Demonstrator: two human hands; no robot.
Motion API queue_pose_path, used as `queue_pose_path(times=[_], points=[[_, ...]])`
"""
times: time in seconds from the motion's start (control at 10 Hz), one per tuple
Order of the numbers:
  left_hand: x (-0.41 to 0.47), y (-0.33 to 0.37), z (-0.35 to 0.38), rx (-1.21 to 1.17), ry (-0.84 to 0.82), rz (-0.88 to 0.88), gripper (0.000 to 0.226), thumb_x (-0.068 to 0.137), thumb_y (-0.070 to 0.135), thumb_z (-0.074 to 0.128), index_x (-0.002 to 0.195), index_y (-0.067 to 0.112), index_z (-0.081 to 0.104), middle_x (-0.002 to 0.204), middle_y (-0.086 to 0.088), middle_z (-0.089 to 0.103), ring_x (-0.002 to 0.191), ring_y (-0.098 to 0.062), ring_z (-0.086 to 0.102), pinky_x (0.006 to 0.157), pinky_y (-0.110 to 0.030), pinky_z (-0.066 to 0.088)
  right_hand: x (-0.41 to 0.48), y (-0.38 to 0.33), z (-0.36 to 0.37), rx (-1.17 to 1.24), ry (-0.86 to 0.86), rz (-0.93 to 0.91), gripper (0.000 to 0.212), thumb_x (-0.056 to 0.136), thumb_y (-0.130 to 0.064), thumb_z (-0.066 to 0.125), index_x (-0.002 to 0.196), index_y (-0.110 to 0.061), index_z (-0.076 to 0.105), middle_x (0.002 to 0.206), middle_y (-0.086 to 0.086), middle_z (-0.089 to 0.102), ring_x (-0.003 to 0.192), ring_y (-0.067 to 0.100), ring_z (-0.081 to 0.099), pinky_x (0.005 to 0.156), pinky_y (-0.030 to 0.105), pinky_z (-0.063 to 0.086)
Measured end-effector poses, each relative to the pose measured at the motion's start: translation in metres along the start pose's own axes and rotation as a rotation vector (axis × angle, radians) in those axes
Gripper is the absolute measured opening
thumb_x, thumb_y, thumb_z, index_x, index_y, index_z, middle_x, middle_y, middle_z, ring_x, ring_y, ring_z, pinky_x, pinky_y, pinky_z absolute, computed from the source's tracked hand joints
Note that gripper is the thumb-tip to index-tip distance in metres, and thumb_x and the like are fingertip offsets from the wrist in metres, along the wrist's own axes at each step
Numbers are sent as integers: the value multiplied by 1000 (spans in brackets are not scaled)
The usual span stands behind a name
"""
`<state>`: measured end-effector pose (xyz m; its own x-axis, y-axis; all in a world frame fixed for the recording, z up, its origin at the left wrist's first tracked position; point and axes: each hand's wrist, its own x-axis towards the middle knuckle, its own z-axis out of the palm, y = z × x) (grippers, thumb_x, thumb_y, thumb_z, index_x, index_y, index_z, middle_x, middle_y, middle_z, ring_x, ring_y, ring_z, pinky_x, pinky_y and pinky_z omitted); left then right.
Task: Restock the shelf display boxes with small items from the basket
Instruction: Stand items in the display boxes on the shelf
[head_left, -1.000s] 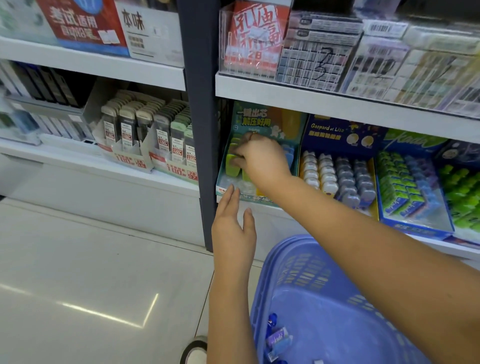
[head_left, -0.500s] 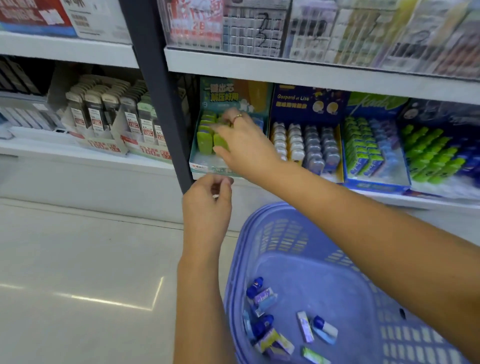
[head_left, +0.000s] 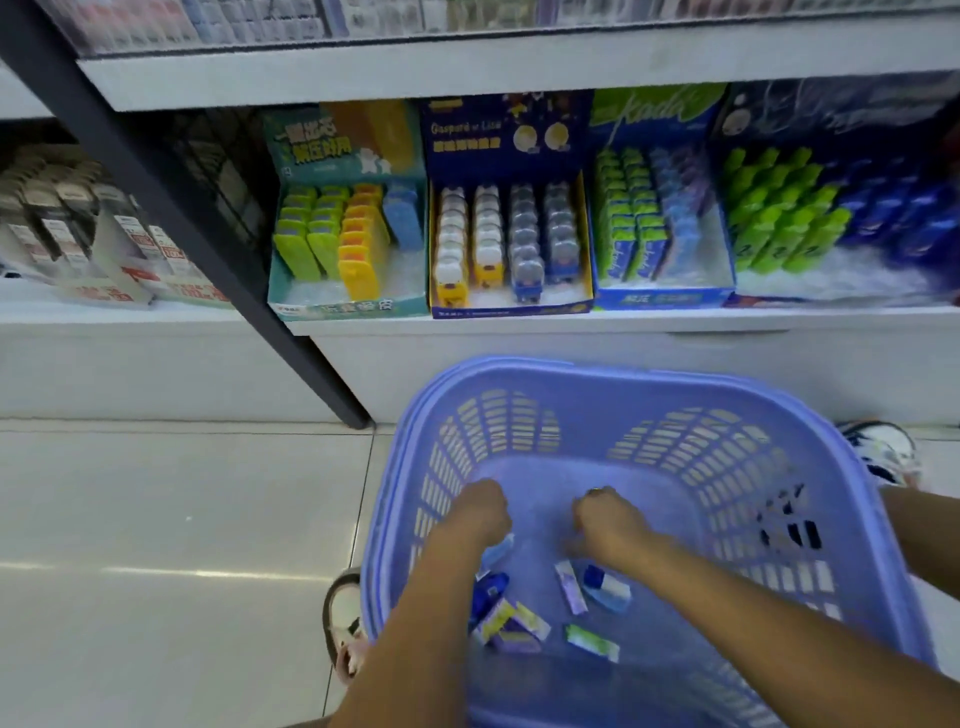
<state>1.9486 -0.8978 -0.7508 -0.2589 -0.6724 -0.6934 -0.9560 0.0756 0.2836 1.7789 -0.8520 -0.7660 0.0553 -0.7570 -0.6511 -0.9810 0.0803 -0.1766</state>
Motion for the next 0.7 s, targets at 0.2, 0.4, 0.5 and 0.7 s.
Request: queue_pose_path(times=[0.2, 0.4, 0.5, 0.7], points=[[17, -10, 21, 28, 74, -174, 29, 91, 9, 45, 114, -1, 60, 122, -18, 60, 114, -34, 56, 92, -33, 44, 21, 1, 31, -206, -42, -8, 64, 77, -59, 61, 121, -13, 56, 127, 10, 50, 123, 28, 37, 100, 37, 34], [30, -7, 34, 200, 59, -163, 8, 86, 22, 58, 87, 14, 60, 111, -15, 64, 108, -31, 59, 87, -34, 45, 31, -15, 43, -112, -29, -49, 33, 83, -30, 63, 112, -14, 61, 123, 9, 58, 122, 28, 44, 100, 37, 35], [37, -1, 37, 110, -16, -203, 24, 88, 30, 56, 69, 18, 46, 111, -17, 65, 102, -30, 61, 79, -30, 49, 32, -15, 41, 16, -78, -8, 31, 83, -24, 64, 111, -10, 63, 120, 12, 61, 117, 30, 53, 97, 35, 41], [44, -6, 49, -44, -41, -237, 34, 92, 24, 55, 119, 2, 55, 127, -16, 56, 118, -30, 54, 76, -15, 50, 37, 3, 9, 414, -68, 18, 32, 86, -28, 61, 62, -20, 41, 90, 11, 58, 97, 28, 61, 70, 27, 39]])
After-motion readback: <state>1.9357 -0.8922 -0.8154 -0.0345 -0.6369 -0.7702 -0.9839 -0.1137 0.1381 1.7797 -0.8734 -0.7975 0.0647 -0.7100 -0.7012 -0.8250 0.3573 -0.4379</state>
